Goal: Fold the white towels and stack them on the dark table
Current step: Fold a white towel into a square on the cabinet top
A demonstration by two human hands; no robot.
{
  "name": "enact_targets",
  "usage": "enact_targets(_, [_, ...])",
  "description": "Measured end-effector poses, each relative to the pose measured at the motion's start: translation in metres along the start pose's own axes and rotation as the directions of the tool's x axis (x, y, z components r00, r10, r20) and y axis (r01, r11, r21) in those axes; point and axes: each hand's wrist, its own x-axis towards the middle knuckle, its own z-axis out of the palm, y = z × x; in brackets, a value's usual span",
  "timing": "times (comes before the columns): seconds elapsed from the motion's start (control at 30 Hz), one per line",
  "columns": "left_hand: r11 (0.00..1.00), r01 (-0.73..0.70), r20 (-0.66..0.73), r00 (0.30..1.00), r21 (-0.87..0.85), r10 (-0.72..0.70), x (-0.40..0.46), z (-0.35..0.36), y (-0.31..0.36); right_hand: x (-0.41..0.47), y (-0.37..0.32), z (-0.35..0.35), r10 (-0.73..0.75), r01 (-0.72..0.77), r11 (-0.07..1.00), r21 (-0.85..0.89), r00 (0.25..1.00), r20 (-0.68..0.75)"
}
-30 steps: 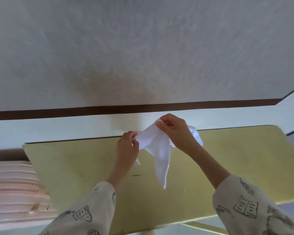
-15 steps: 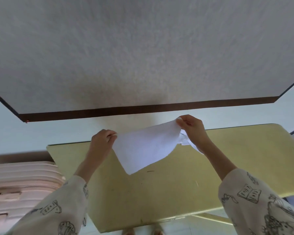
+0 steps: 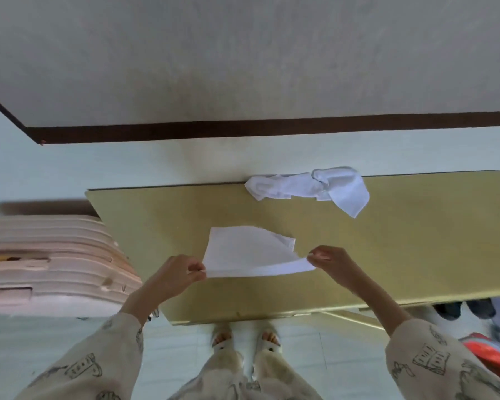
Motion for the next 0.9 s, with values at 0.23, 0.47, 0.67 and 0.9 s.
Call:
enact_targets(0.23, [0.969,0.185,-0.016,0.982,-0.166,-0.191,0.02,0.047,-0.015,0.021,0.046,0.036,0.157,-0.157,0.987,-0.044,0.988,-0.016])
enact_targets(0.47, [0.886,0.312,-0.096,0.927,-0.344,-0.363,0.067,0.058,-0.032,0.067,0.057,0.052,0.227,-0.221,0.974,0.054,0.964,-0.141])
enact_targets(0.67, [0.834,0.368,-0.125,0.883,-0.412,-0.452,0.098,0.071,-0.044,0.106,0.064,0.071,0.225,-0.225,0.974,0.023,0.949,-0.22])
enact_targets(0.9, [0.833,0.409,-0.142,0.862,-0.374,-0.487,0.11,0.079,-0.047,0.116,0.065,0.076,0.218,-0.238,0.971,-0.038,0.936,-0.275])
